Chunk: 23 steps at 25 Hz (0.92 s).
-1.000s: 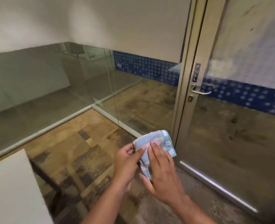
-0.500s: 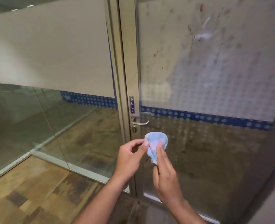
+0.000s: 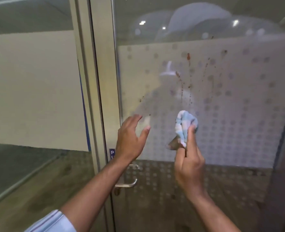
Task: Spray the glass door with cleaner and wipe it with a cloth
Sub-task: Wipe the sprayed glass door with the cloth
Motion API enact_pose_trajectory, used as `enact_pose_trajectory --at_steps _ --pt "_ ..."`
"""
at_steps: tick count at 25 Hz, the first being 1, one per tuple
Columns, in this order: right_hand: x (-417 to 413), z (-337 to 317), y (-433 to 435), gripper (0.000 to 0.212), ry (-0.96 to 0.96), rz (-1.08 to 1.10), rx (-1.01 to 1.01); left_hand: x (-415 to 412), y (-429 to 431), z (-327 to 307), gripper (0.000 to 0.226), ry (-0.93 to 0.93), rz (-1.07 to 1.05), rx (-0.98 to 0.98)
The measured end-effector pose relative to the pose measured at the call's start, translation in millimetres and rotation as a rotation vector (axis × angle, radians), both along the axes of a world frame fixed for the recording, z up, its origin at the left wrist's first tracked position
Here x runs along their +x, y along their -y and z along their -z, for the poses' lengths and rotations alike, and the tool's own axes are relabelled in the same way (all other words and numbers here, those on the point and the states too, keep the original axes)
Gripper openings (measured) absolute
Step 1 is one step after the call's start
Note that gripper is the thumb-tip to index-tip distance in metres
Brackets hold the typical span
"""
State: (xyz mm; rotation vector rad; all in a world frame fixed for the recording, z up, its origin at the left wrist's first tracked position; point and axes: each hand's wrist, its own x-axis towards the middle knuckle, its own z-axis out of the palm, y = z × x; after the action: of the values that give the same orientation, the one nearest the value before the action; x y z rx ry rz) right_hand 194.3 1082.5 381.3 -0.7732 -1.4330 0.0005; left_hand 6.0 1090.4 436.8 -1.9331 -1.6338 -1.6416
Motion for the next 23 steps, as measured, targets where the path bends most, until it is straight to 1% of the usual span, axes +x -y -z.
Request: enact_pose_trajectory --at_steps 2,5,9,11,13,14,15,16,17,19,20,21,23 --pt "-14 -37 -35 0.066 0.012 0.097 0.118 -20 -45 -33 0.056 -0.135 -0.021 0.091" --pt "-36 -89 -84 0.063 0.089 0.273 0.272 -44 -100 -87 0.061 -0.290 -0.125 0.276" --pt "-56 -148 -137 0.065 0.240 0.551 0.387 -67 -151 -151 0.060 -0.423 -0.253 0.473" --pt "-67 -170 -156 0.064 0.342 0.646 0.389 -76 -168 -180 0.059 -0.471 -0.329 0.552" --pt "-81 -187 -164 0.063 0.504 0.632 0.223 -85 -183 -200 0.059 -0.539 -0.403 0.589" --pt "-87 -190 -166 0.067 0.585 0.615 0.110 -88 -189 -205 0.060 -0.574 -0.428 0.600" --pt "-91 -191 -168 0.075 0.645 0.597 0.018 -91 -195 -206 0.061 -0.601 -0.441 0.610" --pt "-91 -190 -168 0.082 0.665 0.587 -0.015 -94 -200 -204 0.063 -0.620 -0.443 0.621" --pt "-88 -192 -169 0.081 0.647 0.586 0.013 -98 -204 -202 0.064 -0.631 -0.440 0.632" --pt "-77 -201 -173 0.066 0.576 0.637 0.153 -100 -208 -198 0.065 -0.629 -0.443 0.655" --pt "-72 -206 -178 0.060 0.570 0.674 0.208 -99 -209 -198 0.065 -0.626 -0.449 0.660" --pt "-68 -210 -185 0.059 0.585 0.703 0.245 -98 -208 -199 0.065 -0.626 -0.451 0.658" --pt "-67 -214 -201 0.072 0.630 0.714 0.287 -98 -208 -199 0.065 -0.630 -0.457 0.650"
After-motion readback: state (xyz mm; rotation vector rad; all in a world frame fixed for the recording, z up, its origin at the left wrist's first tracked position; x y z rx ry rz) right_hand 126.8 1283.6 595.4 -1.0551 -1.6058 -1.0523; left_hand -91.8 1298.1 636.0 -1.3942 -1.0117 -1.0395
